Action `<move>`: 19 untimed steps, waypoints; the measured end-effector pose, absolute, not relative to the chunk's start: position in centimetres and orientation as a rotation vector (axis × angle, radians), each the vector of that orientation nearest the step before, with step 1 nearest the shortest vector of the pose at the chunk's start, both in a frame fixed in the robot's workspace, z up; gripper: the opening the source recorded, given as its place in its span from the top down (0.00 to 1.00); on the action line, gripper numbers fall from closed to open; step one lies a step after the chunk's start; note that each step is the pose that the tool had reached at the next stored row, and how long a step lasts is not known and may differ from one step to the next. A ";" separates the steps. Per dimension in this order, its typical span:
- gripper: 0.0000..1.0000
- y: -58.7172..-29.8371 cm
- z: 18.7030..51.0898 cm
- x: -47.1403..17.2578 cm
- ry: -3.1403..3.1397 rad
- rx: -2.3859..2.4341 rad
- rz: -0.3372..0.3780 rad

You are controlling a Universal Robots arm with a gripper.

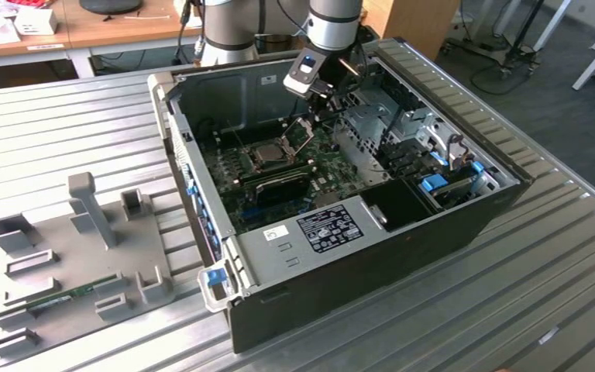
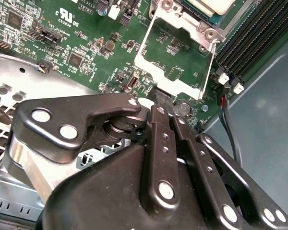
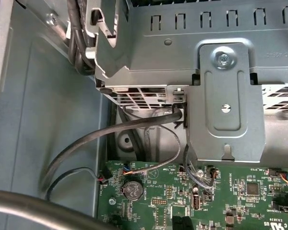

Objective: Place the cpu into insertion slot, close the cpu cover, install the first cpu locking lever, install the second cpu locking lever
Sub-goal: 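Close the cpu cover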

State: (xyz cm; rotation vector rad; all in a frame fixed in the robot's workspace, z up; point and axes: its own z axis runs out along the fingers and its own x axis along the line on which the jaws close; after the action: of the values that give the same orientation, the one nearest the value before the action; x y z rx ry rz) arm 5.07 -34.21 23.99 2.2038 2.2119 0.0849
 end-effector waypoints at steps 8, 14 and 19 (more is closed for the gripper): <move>0.90 -34.2 24.0 4.5 2.211 2.203 0.087; 0.90 -34.1 23.9 2.5 2.208 2.200 0.093; 0.90 -34.0 23.9 0.3 2.204 2.196 0.102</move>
State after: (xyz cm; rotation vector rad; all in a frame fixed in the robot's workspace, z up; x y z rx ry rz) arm 0.34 -33.96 23.90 2.1955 2.2038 0.1018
